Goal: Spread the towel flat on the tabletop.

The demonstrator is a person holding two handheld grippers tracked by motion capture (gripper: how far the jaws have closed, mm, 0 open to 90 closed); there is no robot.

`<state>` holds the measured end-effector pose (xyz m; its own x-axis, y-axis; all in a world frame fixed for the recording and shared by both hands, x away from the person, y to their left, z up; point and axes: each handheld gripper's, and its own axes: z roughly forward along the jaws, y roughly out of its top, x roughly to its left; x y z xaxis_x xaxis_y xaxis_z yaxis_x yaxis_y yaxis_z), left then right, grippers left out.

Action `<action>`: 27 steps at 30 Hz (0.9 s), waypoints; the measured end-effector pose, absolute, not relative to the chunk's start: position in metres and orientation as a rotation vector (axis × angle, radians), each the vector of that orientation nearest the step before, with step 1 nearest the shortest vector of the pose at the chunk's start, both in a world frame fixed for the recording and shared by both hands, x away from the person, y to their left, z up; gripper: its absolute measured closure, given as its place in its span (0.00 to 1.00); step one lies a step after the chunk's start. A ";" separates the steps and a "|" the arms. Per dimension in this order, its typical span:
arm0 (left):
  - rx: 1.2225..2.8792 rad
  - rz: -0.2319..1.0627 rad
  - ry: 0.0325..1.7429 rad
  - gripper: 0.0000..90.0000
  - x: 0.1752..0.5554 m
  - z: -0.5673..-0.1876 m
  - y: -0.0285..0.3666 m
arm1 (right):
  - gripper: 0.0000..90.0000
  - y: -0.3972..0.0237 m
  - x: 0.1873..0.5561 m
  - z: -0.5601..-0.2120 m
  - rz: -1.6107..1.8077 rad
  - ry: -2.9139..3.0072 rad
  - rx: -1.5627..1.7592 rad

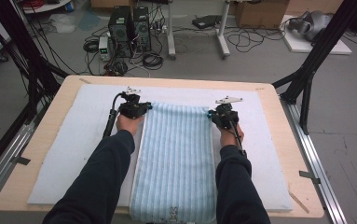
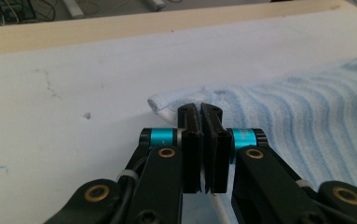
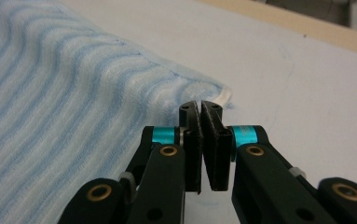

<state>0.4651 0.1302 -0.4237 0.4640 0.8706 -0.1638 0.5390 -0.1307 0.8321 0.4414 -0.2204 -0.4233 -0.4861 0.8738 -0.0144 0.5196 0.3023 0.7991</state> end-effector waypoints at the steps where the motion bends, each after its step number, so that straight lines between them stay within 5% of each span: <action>1: 1.819 0.448 1.213 0.96 0.466 -0.427 0.129 | 0.96 -0.220 0.443 -0.425 1.055 2.126 1.245; 2: 1.835 0.451 1.225 0.91 0.466 -0.429 0.129 | 0.92 -0.220 0.445 -0.428 1.033 2.144 1.266; 4: 1.873 0.474 1.284 0.67 0.467 -0.435 0.127 | 0.76 -0.220 0.448 -0.435 0.993 2.153 1.323; 6: 1.872 0.496 1.307 0.58 0.466 -0.437 0.127 | 0.67 -0.223 0.450 -0.440 0.970 2.138 1.395; 16: 1.812 0.529 1.284 0.62 0.466 -0.430 0.139 | 0.65 -0.221 0.456 -0.427 1.037 2.098 1.376; 22: 1.836 0.519 1.291 0.62 0.464 -0.429 0.138 | 0.53 -0.209 0.483 -0.437 0.924 2.139 1.425; 24: 1.828 0.524 1.292 0.62 0.463 -0.426 0.139 | 0.58 -0.206 0.488 -0.442 0.878 2.165 1.424; 26: 1.828 0.528 1.297 0.61 0.462 -0.423 0.141 | 0.89 -0.205 0.490 -0.442 0.905 2.187 1.380; 27: 1.826 0.530 1.297 0.61 0.462 -0.422 0.141 | 0.93 -0.203 0.490 -0.441 0.908 2.212 1.347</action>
<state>0.4617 0.1413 -0.4224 0.3821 0.9170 -0.1147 0.5739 -0.1382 0.8071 0.4897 -0.2029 -0.4412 -0.4590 0.8884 0.0007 0.6325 0.3262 0.7025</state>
